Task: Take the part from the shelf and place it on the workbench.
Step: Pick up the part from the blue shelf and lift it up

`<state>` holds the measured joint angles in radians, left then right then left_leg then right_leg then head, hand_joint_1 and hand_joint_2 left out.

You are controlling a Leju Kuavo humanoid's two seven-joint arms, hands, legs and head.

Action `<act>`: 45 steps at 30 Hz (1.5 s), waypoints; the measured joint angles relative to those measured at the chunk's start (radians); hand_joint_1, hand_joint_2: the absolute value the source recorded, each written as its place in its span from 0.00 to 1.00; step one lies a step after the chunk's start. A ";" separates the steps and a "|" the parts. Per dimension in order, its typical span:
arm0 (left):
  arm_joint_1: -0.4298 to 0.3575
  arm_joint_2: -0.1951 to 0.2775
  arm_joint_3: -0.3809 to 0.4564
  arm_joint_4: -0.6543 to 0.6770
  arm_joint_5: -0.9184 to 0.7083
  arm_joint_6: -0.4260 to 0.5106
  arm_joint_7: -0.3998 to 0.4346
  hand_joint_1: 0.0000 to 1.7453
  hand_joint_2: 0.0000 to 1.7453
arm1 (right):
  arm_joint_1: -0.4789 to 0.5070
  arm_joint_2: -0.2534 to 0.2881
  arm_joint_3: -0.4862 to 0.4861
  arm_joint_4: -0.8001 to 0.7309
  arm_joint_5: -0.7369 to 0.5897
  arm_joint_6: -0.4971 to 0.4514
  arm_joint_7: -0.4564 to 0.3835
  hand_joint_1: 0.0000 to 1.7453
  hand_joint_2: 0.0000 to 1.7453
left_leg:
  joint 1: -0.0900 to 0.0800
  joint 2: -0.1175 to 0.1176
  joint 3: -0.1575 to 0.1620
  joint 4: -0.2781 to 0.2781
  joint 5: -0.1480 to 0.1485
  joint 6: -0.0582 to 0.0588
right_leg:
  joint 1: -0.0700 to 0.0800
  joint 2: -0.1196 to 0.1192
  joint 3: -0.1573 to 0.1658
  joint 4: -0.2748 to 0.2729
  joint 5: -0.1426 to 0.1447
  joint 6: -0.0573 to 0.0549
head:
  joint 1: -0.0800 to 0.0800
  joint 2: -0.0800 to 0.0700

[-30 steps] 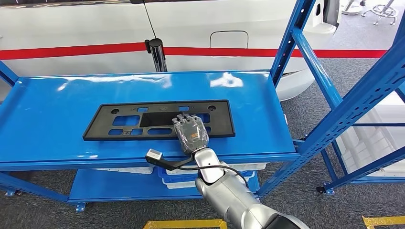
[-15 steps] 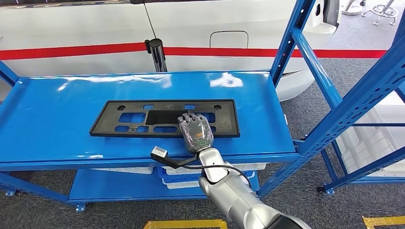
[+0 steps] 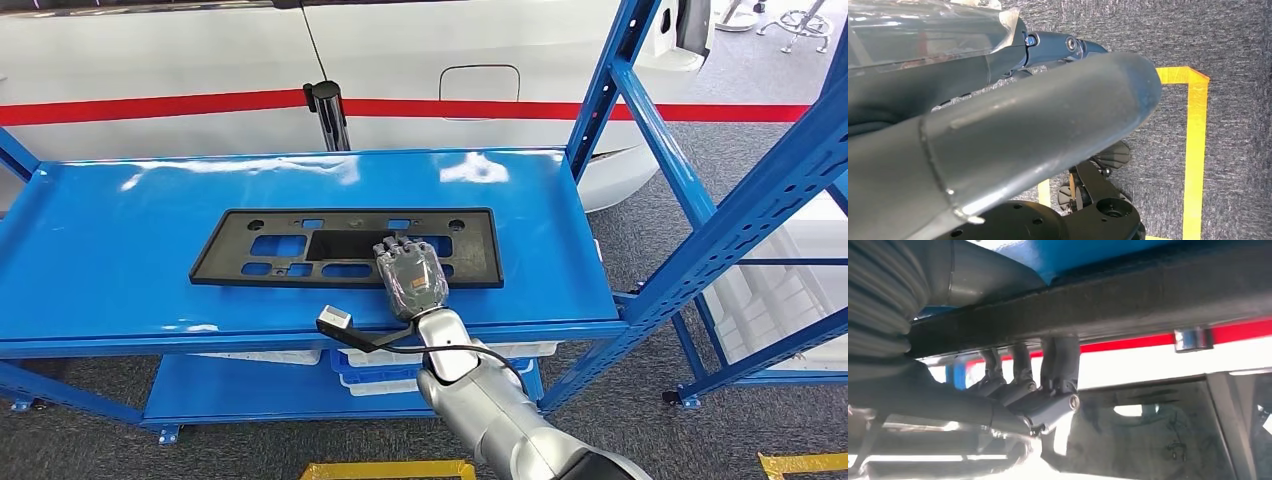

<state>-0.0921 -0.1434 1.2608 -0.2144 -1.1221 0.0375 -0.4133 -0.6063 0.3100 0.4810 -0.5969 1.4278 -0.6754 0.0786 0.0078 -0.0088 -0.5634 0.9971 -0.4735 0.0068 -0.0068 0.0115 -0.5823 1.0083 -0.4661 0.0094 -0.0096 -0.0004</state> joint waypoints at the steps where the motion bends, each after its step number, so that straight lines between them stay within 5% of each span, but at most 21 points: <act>1: 0.000 0.000 0.000 0.000 0.001 0.004 0.002 0.00 0.00 | 0.030 0.001 -0.023 -0.068 -0.081 0.029 -0.071 0.99 1.00 | 0.000 0.000 0.000 0.000 0.000 0.000 | 0.000 0.000 0.000 0.000 0.000 0.000 | 0.000 0.000; 3: 0.001 0.000 0.000 0.000 0.003 0.011 0.004 0.00 0.00 | 0.092 -0.006 -0.065 -0.314 -0.259 0.144 -0.182 1.00 1.00 | 0.000 -0.001 -0.003 0.000 0.000 0.000 | 0.000 -0.001 -0.002 0.000 0.000 0.000 | 0.000 0.000; 5: 0.003 0.000 0.000 0.000 0.007 0.016 0.005 0.00 0.00 | 0.116 -0.023 -0.084 -0.595 -0.421 0.255 -0.209 0.99 1.00 | 0.000 -0.001 -0.006 0.000 0.000 0.000 | 0.000 -0.001 -0.005 0.000 0.000 0.000 | -0.001 0.000; 9: 0.005 0.000 0.000 0.000 0.011 0.017 -0.001 0.00 0.00 | 0.146 -0.066 -0.104 -0.926 -0.656 0.286 -0.251 0.99 1.00 | -0.001 -0.001 -0.003 0.000 -0.001 0.001 | -0.001 -0.001 -0.002 0.000 0.000 0.000 | 0.000 0.000; 17: 0.007 0.000 0.000 0.000 -0.002 0.001 -0.032 0.00 0.00 | 0.266 -0.150 -0.135 -1.212 -0.787 0.248 -0.314 1.00 1.00 | -0.002 0.000 -0.004 0.000 -0.001 0.001 | -0.003 0.000 -0.003 0.000 0.000 0.000 | 0.000 0.000; 22: 0.007 0.000 0.000 0.000 -0.002 -0.005 -0.042 0.00 0.00 | 0.330 -0.173 -0.153 -1.300 -0.906 0.311 -0.327 0.99 1.00 | -0.002 0.000 -0.004 0.000 -0.001 0.001 | -0.002 0.000 -0.003 0.000 0.000 0.000 | 0.000 0.000; 26: 0.007 0.000 0.000 0.000 0.000 -0.005 -0.044 0.00 1.00 | 0.366 -0.180 -0.158 -1.340 -0.986 0.352 -0.343 0.99 1.00 | -0.002 0.000 -0.004 0.000 -0.001 0.001 | -0.002 0.000 -0.003 0.000 0.000 0.000 | 0.000 0.000; 45: 0.018 0.002 0.000 0.000 0.000 -0.024 -0.062 0.00 1.00 | 0.484 -0.252 -0.143 -1.405 -1.136 0.449 -0.379 1.00 1.00 | -0.002 0.000 -0.004 0.000 -0.001 0.001 | -0.003 0.000 -0.003 0.000 0.000 0.000 | 0.000 0.000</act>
<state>-0.0746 -0.1413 1.2608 -0.2140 -1.1218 0.0132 -0.4750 -0.1227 0.0578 0.3383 -2.0014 0.2921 -0.2262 -0.3001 0.0055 -0.0092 -0.5675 0.9972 -0.4744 0.0077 -0.0093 0.0112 -0.5856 1.0079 -0.4661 0.0097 -0.0099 -0.0004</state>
